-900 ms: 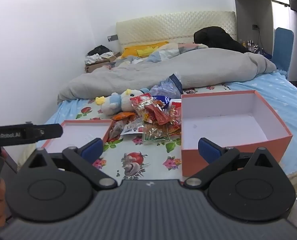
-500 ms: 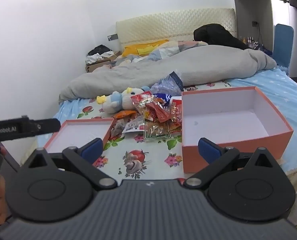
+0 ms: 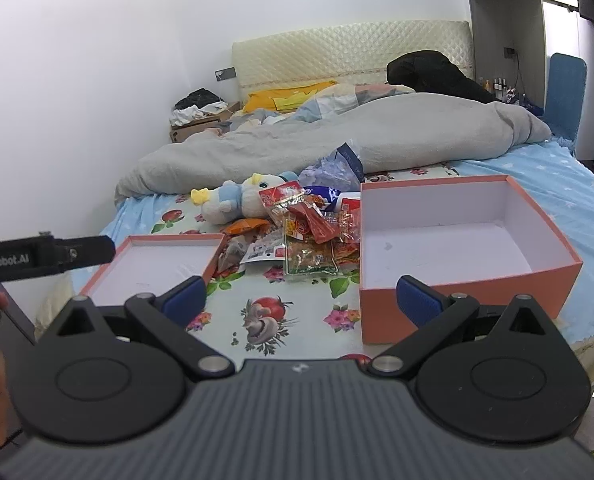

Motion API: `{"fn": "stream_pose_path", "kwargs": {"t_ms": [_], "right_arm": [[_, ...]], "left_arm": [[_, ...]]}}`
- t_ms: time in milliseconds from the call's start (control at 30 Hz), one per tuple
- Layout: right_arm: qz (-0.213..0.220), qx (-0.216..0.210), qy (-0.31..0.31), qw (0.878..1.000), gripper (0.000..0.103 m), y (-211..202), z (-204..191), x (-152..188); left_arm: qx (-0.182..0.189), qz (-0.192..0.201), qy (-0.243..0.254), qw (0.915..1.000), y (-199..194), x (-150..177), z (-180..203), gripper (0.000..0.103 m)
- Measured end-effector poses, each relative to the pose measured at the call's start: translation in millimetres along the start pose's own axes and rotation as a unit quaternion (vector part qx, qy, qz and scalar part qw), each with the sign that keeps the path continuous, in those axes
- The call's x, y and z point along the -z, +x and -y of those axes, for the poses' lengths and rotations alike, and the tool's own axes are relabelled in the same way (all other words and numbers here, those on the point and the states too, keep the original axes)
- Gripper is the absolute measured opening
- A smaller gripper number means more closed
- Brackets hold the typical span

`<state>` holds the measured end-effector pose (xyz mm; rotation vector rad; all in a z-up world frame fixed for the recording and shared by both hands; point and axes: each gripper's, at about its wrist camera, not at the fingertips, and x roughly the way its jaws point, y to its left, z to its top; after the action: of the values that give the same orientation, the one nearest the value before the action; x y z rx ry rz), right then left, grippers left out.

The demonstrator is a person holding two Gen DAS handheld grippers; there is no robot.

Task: Organize snacks

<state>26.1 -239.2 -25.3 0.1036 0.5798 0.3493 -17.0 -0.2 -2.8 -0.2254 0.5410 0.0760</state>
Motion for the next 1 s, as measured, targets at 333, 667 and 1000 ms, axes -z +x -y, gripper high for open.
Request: {"fn": "stream_pose_path", "kwargs": {"t_ms": [333,667,1000], "right_arm": [[-0.007,-0.01,0.015,1.0,0.103,7.4,-1.0,8.3],[-0.009,-0.007,0.011,1.0,0.103,7.3,1.6,8.0],[-0.012,0.0,0.007,1.0,0.103,11.0,0.9,5.5]], "left_arm": [[-0.009,-0.013,0.012,0.9998,8.5,5.3,-5.2,0.103],[-0.012,-0.024,0.013,0.9996,11.3,7.1,-3.0,0.103],[-0.012,-0.027,0.013,0.9995,13.1,6.7,-0.7,0.103]]}}
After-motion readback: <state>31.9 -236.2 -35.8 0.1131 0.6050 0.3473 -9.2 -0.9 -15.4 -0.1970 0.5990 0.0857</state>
